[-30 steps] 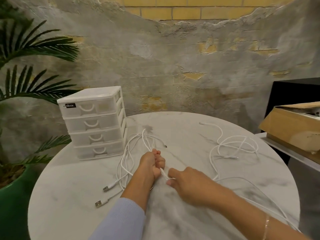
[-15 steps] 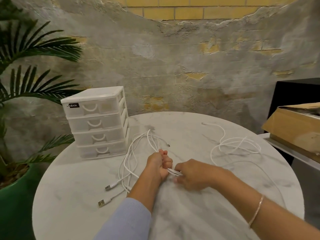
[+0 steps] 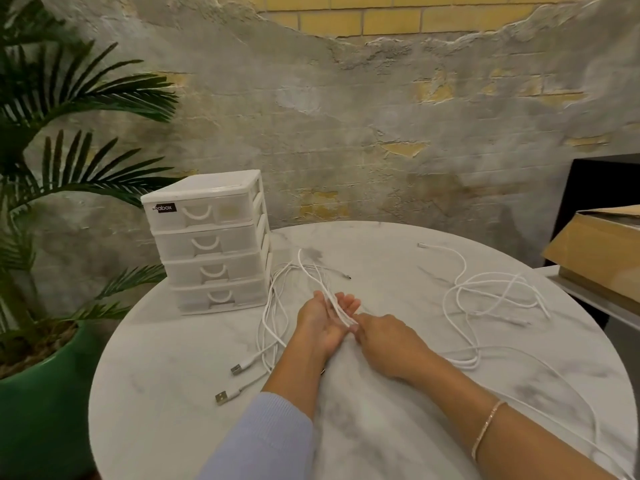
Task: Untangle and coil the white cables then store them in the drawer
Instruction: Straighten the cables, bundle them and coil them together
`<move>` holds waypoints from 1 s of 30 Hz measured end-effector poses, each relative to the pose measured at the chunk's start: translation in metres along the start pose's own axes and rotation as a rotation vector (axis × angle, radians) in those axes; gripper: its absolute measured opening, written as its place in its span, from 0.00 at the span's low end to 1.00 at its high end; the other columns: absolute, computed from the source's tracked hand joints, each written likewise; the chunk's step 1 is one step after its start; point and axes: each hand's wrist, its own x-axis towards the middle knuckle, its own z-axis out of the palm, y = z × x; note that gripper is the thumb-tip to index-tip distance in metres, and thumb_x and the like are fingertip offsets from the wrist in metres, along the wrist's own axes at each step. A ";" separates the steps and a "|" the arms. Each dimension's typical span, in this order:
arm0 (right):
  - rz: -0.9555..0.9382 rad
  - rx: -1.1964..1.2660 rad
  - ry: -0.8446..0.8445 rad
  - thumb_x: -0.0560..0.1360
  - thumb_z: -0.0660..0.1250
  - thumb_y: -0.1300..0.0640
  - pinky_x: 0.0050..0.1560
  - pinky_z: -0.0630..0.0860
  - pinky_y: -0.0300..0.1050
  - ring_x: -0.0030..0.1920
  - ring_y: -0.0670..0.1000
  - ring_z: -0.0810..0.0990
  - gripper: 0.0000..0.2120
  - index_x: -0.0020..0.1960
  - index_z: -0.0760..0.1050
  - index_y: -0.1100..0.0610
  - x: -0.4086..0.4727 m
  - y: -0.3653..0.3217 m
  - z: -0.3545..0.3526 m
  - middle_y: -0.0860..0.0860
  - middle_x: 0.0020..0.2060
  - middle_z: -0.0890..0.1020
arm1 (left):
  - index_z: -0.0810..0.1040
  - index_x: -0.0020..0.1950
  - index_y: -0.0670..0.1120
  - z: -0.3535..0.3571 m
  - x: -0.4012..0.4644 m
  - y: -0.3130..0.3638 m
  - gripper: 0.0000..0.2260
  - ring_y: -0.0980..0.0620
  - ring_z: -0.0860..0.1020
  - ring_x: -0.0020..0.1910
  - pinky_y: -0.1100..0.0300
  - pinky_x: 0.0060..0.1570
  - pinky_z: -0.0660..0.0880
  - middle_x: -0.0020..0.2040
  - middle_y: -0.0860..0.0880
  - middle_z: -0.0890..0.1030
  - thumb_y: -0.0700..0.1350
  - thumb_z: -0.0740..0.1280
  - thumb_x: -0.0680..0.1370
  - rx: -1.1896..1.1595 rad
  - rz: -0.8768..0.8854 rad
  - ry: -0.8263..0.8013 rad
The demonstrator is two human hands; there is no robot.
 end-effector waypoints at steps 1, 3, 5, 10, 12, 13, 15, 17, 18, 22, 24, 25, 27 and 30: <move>0.007 0.049 0.011 0.82 0.49 0.53 0.51 0.69 0.46 0.57 0.59 0.76 0.16 0.62 0.71 0.57 0.004 0.003 -0.001 0.59 0.58 0.78 | 0.71 0.45 0.35 0.000 -0.002 0.000 0.22 0.44 0.75 0.40 0.51 0.45 0.75 0.41 0.39 0.75 0.51 0.49 0.84 0.022 -0.013 -0.010; 0.017 0.121 0.013 0.83 0.48 0.53 0.52 0.68 0.44 0.57 0.58 0.75 0.17 0.63 0.71 0.57 0.011 0.009 -0.004 0.57 0.58 0.78 | 0.72 0.45 0.35 0.001 -0.006 -0.002 0.23 0.44 0.75 0.39 0.56 0.32 0.76 0.42 0.39 0.76 0.52 0.48 0.84 0.069 -0.046 -0.032; 0.033 0.138 -0.006 0.83 0.48 0.52 0.54 0.68 0.43 0.58 0.57 0.75 0.19 0.64 0.71 0.58 0.017 0.011 -0.003 0.56 0.59 0.78 | 0.71 0.46 0.35 0.004 -0.009 -0.007 0.22 0.45 0.75 0.38 0.61 0.27 0.75 0.43 0.38 0.76 0.51 0.49 0.84 0.105 -0.075 -0.046; 0.120 0.142 -0.036 0.82 0.48 0.49 0.53 0.70 0.47 0.57 0.58 0.75 0.19 0.62 0.69 0.60 0.027 0.008 0.006 0.59 0.58 0.76 | 0.70 0.43 0.38 0.011 -0.011 -0.021 0.18 0.46 0.77 0.39 0.55 0.43 0.74 0.30 0.39 0.82 0.48 0.51 0.84 0.157 -0.047 -0.005; 0.108 0.105 -0.008 0.82 0.47 0.50 0.52 0.69 0.48 0.58 0.58 0.75 0.19 0.65 0.67 0.58 0.025 0.003 0.007 0.59 0.59 0.76 | 0.67 0.39 0.41 0.012 -0.010 -0.020 0.17 0.44 0.77 0.37 0.53 0.43 0.75 0.27 0.40 0.81 0.47 0.51 0.84 0.115 -0.023 0.009; 0.094 0.076 0.008 0.82 0.46 0.50 0.52 0.69 0.48 0.58 0.59 0.74 0.19 0.67 0.66 0.57 0.023 0.000 0.007 0.58 0.59 0.76 | 0.66 0.38 0.41 0.012 -0.010 -0.019 0.17 0.44 0.78 0.36 0.53 0.43 0.75 0.27 0.41 0.81 0.47 0.51 0.84 0.099 -0.015 0.015; 0.052 0.004 0.032 0.83 0.46 0.51 0.52 0.69 0.48 0.59 0.60 0.75 0.20 0.71 0.63 0.54 0.018 -0.005 0.008 0.59 0.60 0.76 | 0.65 0.37 0.42 0.013 -0.009 -0.017 0.17 0.46 0.80 0.30 0.52 0.40 0.76 0.30 0.42 0.80 0.47 0.51 0.84 0.083 0.002 0.040; -0.003 -0.045 0.048 0.83 0.46 0.50 0.50 0.69 0.48 0.58 0.60 0.75 0.19 0.69 0.65 0.54 0.014 -0.007 0.006 0.59 0.59 0.77 | 0.66 0.37 0.42 0.013 -0.009 -0.015 0.17 0.49 0.78 0.28 0.55 0.36 0.75 0.32 0.44 0.75 0.45 0.52 0.84 0.070 0.012 0.078; -0.029 -0.057 0.059 0.82 0.47 0.49 0.49 0.69 0.48 0.57 0.59 0.76 0.19 0.66 0.69 0.55 0.013 -0.006 0.005 0.58 0.57 0.78 | 0.66 0.36 0.41 0.012 -0.008 -0.014 0.17 0.51 0.76 0.28 0.58 0.34 0.74 0.30 0.46 0.72 0.44 0.52 0.84 0.059 0.011 0.091; -0.145 -0.058 0.111 0.80 0.49 0.48 0.42 0.63 0.45 0.49 0.57 0.76 0.18 0.55 0.74 0.55 0.007 -0.005 -0.003 0.56 0.50 0.81 | 0.63 0.33 0.43 0.009 -0.006 -0.008 0.18 0.56 0.62 0.19 0.64 0.23 0.70 0.20 0.50 0.63 0.44 0.52 0.84 -0.001 -0.028 0.076; -0.208 -0.019 0.120 0.74 0.48 0.47 0.39 0.61 0.44 0.41 0.55 0.72 0.19 0.47 0.75 0.53 0.002 -0.008 -0.005 0.56 0.45 0.82 | 0.62 0.33 0.44 0.006 -0.003 -0.003 0.19 0.57 0.61 0.13 0.70 0.14 0.61 0.17 0.52 0.62 0.44 0.52 0.84 0.014 -0.023 0.072; -0.224 0.012 0.108 0.73 0.48 0.47 0.37 0.60 0.44 0.39 0.54 0.69 0.18 0.42 0.75 0.52 0.000 -0.010 -0.006 0.56 0.42 0.82 | 0.62 0.32 0.45 0.004 -0.002 -0.001 0.19 0.58 0.60 0.11 0.70 0.12 0.57 0.15 0.52 0.61 0.44 0.51 0.84 0.042 -0.016 0.064; -0.184 0.114 0.069 0.75 0.51 0.48 0.36 0.59 0.44 0.38 0.52 0.67 0.15 0.37 0.72 0.49 -0.002 -0.008 -0.008 0.52 0.32 0.78 | 0.61 0.31 0.44 0.003 0.000 0.001 0.20 0.57 0.57 0.10 0.69 0.10 0.52 0.14 0.52 0.59 0.46 0.52 0.84 0.028 -0.054 0.040; -0.052 0.156 0.052 0.77 0.47 0.45 0.36 0.62 0.45 0.40 0.54 0.70 0.24 0.27 0.65 0.54 0.002 -0.001 -0.008 0.49 0.28 0.72 | 0.62 0.31 0.44 0.001 0.004 0.003 0.20 0.56 0.55 0.10 0.68 0.10 0.50 0.14 0.51 0.58 0.43 0.51 0.84 0.036 -0.093 0.043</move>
